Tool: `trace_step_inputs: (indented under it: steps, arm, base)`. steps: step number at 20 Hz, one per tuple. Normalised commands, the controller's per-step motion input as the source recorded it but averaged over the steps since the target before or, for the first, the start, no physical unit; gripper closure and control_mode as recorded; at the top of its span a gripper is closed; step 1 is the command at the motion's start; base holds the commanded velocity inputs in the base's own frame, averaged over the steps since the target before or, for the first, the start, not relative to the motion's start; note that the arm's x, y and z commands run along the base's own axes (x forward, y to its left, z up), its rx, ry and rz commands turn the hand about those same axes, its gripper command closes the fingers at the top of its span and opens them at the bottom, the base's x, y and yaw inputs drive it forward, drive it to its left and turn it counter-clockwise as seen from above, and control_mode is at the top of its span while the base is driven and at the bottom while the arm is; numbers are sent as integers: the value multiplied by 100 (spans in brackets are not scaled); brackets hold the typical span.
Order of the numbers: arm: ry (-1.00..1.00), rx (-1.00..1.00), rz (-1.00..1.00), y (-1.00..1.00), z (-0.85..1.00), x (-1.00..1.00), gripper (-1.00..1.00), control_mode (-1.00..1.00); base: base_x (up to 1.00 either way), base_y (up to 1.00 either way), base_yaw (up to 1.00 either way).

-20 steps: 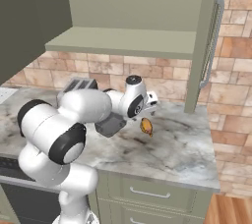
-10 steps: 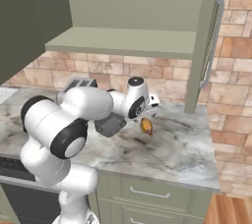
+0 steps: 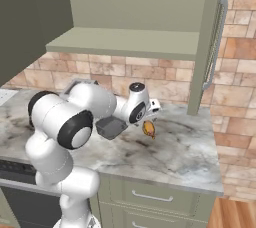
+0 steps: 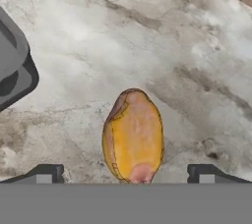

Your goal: Retrieve the tupperware from the cabinet, then place the raw meat into the tupperware to avoid contamination.

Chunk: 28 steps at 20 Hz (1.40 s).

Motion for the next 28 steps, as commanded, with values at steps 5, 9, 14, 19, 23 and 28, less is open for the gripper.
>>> trace_step_inputs:
  steps: [5, 9, 14, 19, 23, 28]
  arm:
    - [0, 0, 3, 0, -24, 21, -100, -100]
    - [2, 0, 3, -3, -26, 18, -100, -100]
    - [3, 0, 5, -6, -24, 19, -100, -100]
    - [0, 3, 6, -13, -17, 18, -100, -100]
    - [3, 5, 2, -11, -13, 8, -100, -100]
    - [4, 3, 0, 0, -13, 0, 100, -100]
  base:
    - [0, 0, 0]
    - [0, 0, 0]
    - [0, 0, 0]
    - [0, 0, 0]
    - [0, 0, 0]
    - [0, 0, 0]
